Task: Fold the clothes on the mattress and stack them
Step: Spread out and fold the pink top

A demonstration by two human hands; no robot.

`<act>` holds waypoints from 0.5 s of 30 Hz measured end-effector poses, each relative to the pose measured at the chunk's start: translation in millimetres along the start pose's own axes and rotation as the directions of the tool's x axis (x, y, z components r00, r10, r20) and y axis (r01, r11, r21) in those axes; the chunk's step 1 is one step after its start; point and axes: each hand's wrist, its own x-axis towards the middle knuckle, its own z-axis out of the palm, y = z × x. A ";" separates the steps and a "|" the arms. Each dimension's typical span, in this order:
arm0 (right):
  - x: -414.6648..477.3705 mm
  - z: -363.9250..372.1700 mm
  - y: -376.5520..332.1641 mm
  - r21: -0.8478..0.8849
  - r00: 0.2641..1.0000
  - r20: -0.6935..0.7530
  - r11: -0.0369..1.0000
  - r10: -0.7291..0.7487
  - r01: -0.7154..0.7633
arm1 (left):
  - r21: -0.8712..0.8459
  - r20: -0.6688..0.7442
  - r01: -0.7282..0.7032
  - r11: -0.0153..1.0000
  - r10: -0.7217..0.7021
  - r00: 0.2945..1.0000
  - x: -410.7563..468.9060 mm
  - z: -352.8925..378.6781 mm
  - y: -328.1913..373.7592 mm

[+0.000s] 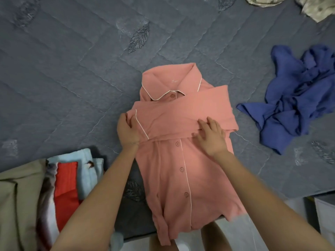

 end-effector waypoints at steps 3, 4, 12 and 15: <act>-12.9 -0.1 5.7 0.002 1.000 -0.013 1.000 -0.004 0.004 | 0.165 -0.046 -0.060 0.984 0.069 0.997 -6.6 -2.9 -1.4; -17.7 0.1 9.6 0.005 1.000 -0.019 1.000 -0.007 0.008 | 0.237 -0.048 -0.048 0.970 0.061 0.997 -10.0 -3.4 -2.9; -66.0 10.1 72.7 -0.041 0.996 0.082 0.998 -0.046 0.050 | 0.406 0.090 -0.132 0.904 0.104 0.990 -96.5 -4.6 -22.1; -96.7 18.8 91.0 -0.074 0.989 0.096 0.990 -0.109 0.116 | 0.444 0.251 -0.208 0.872 0.101 0.963 -155.6 7.5 -43.7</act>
